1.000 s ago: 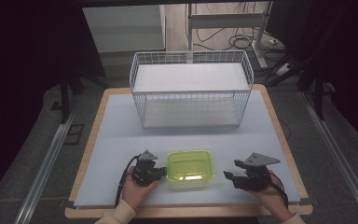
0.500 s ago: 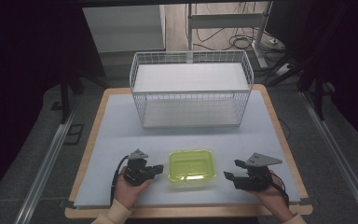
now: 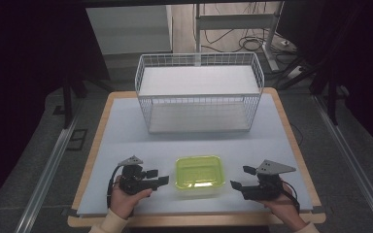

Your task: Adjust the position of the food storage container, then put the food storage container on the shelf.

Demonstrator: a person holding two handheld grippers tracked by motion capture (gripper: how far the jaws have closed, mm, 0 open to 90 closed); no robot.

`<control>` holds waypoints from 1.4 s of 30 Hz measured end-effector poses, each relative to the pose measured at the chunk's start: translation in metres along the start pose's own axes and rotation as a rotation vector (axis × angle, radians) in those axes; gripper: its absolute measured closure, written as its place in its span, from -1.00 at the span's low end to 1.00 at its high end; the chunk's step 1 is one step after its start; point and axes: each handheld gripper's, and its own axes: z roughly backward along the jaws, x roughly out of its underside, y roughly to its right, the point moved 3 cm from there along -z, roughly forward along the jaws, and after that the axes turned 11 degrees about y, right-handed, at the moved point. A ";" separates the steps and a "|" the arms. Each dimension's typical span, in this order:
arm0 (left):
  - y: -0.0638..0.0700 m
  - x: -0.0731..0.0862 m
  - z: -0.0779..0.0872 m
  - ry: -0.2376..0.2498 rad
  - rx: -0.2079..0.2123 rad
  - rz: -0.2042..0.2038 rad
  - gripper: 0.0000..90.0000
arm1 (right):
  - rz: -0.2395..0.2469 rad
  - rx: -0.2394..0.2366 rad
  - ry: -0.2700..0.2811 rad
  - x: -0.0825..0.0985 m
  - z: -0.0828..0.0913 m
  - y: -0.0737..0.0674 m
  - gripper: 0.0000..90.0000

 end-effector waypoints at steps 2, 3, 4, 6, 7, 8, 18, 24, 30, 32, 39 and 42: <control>0.003 0.000 -0.001 -0.005 0.019 0.006 -0.27 | -0.044 -0.009 0.004 -0.001 0.000 0.001 -0.46; 0.004 0.000 -0.001 -0.010 0.024 0.014 -0.27 | -0.065 -0.013 0.003 -0.001 0.000 0.002 -0.44; 0.004 0.000 -0.001 -0.010 0.024 0.014 -0.28 | -0.065 -0.013 0.003 -0.001 0.000 0.002 -0.44; 0.003 0.000 0.000 -0.007 0.040 0.061 -0.28 | -0.113 -0.040 -0.002 0.000 -0.001 0.003 -0.41; 0.002 0.000 0.000 -0.008 0.047 0.073 -0.28 | -0.134 -0.058 -0.004 0.000 -0.001 0.002 -0.39; 0.002 0.000 0.000 -0.008 0.047 0.073 -0.29 | -0.134 -0.058 -0.004 0.000 -0.001 0.002 -0.39; 0.004 -0.001 -0.004 -0.010 0.067 0.098 -0.30 | -0.247 -0.144 -0.034 -0.002 -0.010 -0.005 -0.30; 0.004 -0.001 -0.009 -0.016 0.077 0.116 -0.25 | -0.292 -0.174 -0.032 -0.004 -0.015 -0.008 -0.20; 0.003 -0.002 -0.012 -0.019 0.099 0.131 -0.09 | -0.371 -0.162 -0.034 -0.004 -0.026 -0.002 -0.08; 0.004 -0.002 -0.013 -0.015 0.115 0.140 -0.02 | -0.408 -0.163 -0.032 -0.005 -0.028 0.001 -0.05; 0.002 -0.005 -0.022 -0.020 0.147 0.169 0.17 | -0.507 -0.159 -0.061 -0.008 -0.037 0.016 0.06; 0.001 -0.004 -0.029 -0.034 0.145 0.174 0.20 | -0.530 -0.168 -0.080 -0.008 -0.043 0.020 0.14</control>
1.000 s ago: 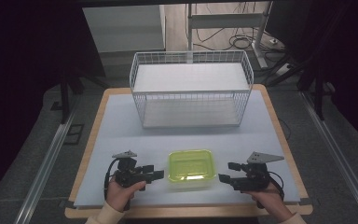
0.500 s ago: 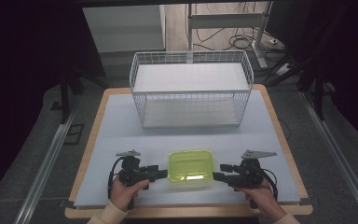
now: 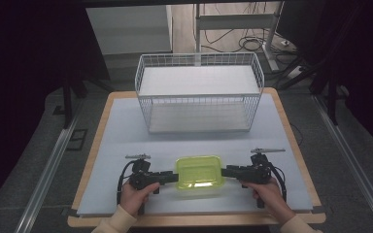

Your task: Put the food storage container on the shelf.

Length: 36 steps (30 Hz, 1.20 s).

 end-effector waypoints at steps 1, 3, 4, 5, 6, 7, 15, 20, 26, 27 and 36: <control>0.000 0.000 -0.001 -0.002 0.000 0.003 0.22 | -0.012 -0.004 -0.007 -0.001 -0.002 0.001 0.17; -0.002 -0.001 -0.002 0.000 -0.008 0.003 0.24 | -0.036 -0.013 -0.022 -0.001 -0.005 0.003 0.23; -0.003 -0.001 -0.003 0.003 -0.006 0.011 0.26 | -0.036 -0.012 -0.023 -0.001 -0.006 0.004 0.26; -0.004 -0.001 -0.003 0.006 -0.005 0.018 0.27 | -0.040 -0.012 -0.032 -0.001 -0.007 0.005 0.29; -0.005 -0.002 -0.003 0.007 -0.004 0.025 0.28 | -0.048 -0.012 -0.035 -0.001 -0.008 0.005 0.32; -0.006 -0.002 -0.004 0.007 -0.005 0.031 0.29 | -0.053 -0.012 -0.042 -0.001 -0.009 0.005 0.34; -0.011 -0.001 -0.009 -0.001 0.003 0.062 0.47 | -0.066 -0.010 -0.068 0.000 -0.012 0.006 0.53; -0.010 -0.001 -0.010 0.001 0.006 0.064 0.56 | -0.078 -0.019 -0.074 0.000 -0.013 0.007 0.58; -0.006 -0.001 -0.009 0.001 0.008 0.048 0.63 | -0.083 -0.019 -0.072 0.000 -0.012 0.004 0.66; -0.004 -0.001 -0.009 0.003 0.012 0.049 0.66 | -0.089 -0.021 -0.068 -0.001 -0.011 0.003 0.69; -0.002 -0.002 -0.007 0.013 0.031 0.059 0.80 | -0.101 -0.030 -0.062 -0.004 -0.007 0.000 0.81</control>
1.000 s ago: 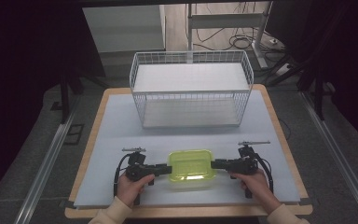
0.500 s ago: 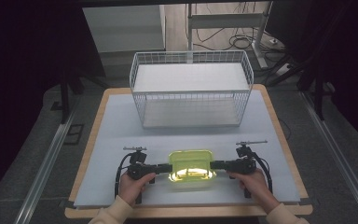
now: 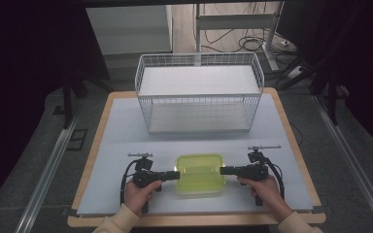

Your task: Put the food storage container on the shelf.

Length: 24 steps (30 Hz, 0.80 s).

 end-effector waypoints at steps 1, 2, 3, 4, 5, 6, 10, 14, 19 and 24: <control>0.000 0.000 0.000 0.000 0.000 -0.002 0.81 | 0.000 0.000 -0.001 0.000 0.000 0.000 0.81; 0.000 0.000 0.000 0.000 0.000 -0.002 0.81 | 0.000 0.000 -0.001 0.000 0.000 0.000 0.81; 0.000 0.000 0.001 0.002 -0.003 -0.001 0.81 | -0.001 0.001 0.003 0.000 0.000 -0.001 0.81; 0.000 0.000 0.001 0.002 -0.003 -0.001 0.82 | -0.001 0.001 0.003 0.000 0.000 -0.001 0.81; 0.000 0.000 0.001 0.001 -0.004 -0.006 0.82 | 0.000 0.001 0.002 0.000 0.000 -0.002 0.82; 0.000 0.000 0.001 0.000 -0.004 -0.007 0.82 | 0.005 0.000 0.002 0.000 0.000 -0.002 0.82; 0.002 0.000 0.002 0.002 -0.008 -0.012 0.82 | 0.006 0.000 0.002 0.000 0.000 -0.003 0.82; 0.003 -0.001 0.003 0.003 -0.007 -0.014 0.82 | 0.007 -0.006 0.003 -0.001 0.001 -0.004 0.82; 0.003 -0.002 0.003 0.001 -0.005 -0.013 0.82 | 0.004 -0.015 0.002 -0.002 0.001 -0.005 0.82; 0.003 -0.007 0.004 0.002 -0.003 -0.006 0.82 | 0.004 -0.019 0.009 -0.005 0.001 -0.007 0.82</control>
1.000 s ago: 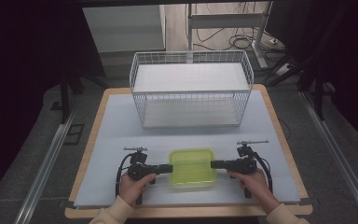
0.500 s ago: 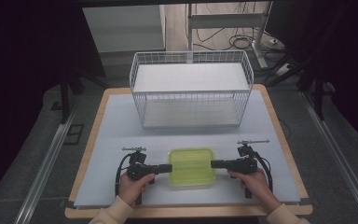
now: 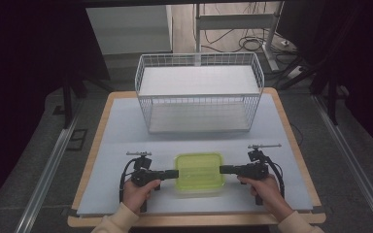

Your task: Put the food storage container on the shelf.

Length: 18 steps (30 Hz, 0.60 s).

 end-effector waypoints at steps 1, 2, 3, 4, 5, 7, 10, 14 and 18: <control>0.000 0.000 0.000 0.000 0.000 0.000 0.82 | 0.000 0.000 0.000 0.000 0.000 0.000 0.82; 0.000 -0.002 0.001 0.001 0.001 -0.002 0.82 | 0.000 -0.001 0.000 -0.001 0.000 -0.001 0.82; 0.001 -0.003 0.001 0.006 0.000 -0.001 0.82 | 0.000 -0.004 0.008 -0.004 0.000 -0.002 0.82; 0.002 -0.005 0.001 0.008 0.001 -0.005 0.82 | 0.000 -0.004 0.008 -0.004 0.000 -0.002 0.82; 0.003 -0.008 0.002 0.009 0.004 -0.012 0.82 | 0.002 -0.007 0.014 -0.006 0.001 -0.004 0.82; 0.005 -0.012 0.002 0.012 0.005 -0.018 0.82 | 0.005 -0.009 0.020 -0.009 0.002 -0.005 0.82; 0.007 -0.015 0.003 0.011 0.005 -0.027 0.82 | 0.008 -0.011 0.026 -0.011 0.003 -0.006 0.82; 0.012 -0.022 0.004 0.015 0.000 -0.041 0.82 | 0.009 -0.016 0.036 -0.015 0.005 -0.009 0.82; 0.018 -0.029 0.005 0.025 -0.002 -0.060 0.82 | 0.020 -0.017 0.047 -0.023 0.007 -0.014 0.82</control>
